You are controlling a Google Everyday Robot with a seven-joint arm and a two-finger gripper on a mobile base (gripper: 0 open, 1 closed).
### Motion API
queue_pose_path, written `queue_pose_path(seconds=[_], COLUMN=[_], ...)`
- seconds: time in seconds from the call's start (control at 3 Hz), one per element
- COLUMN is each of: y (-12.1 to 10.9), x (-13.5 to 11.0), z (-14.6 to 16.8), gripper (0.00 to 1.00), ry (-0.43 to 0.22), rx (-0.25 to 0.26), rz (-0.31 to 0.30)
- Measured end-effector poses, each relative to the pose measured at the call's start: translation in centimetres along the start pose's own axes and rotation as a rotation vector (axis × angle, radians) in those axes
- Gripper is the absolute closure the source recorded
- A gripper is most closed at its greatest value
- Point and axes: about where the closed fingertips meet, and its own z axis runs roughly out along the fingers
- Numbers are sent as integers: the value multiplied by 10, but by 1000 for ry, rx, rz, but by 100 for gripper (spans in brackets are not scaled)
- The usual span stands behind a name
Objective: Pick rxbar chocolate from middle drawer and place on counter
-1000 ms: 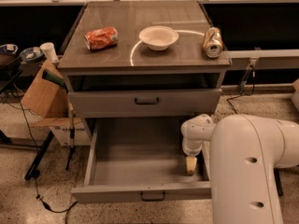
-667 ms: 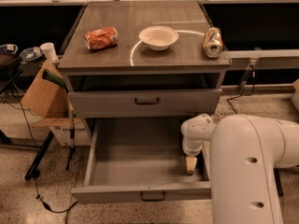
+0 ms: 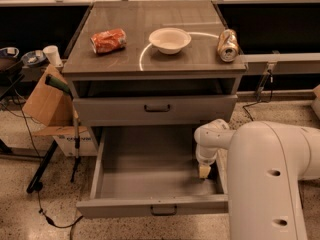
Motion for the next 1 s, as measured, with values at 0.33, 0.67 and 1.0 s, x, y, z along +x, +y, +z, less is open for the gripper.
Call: queue_pose_path(seconds=[0.33,0.67,1.0], y=[4,5,11], x=[3,3,6], z=[0,-2,-10], gripper=[100,100,100], ry=[6,5,6], rx=[3,3,12], rz=[-6,-6,-2])
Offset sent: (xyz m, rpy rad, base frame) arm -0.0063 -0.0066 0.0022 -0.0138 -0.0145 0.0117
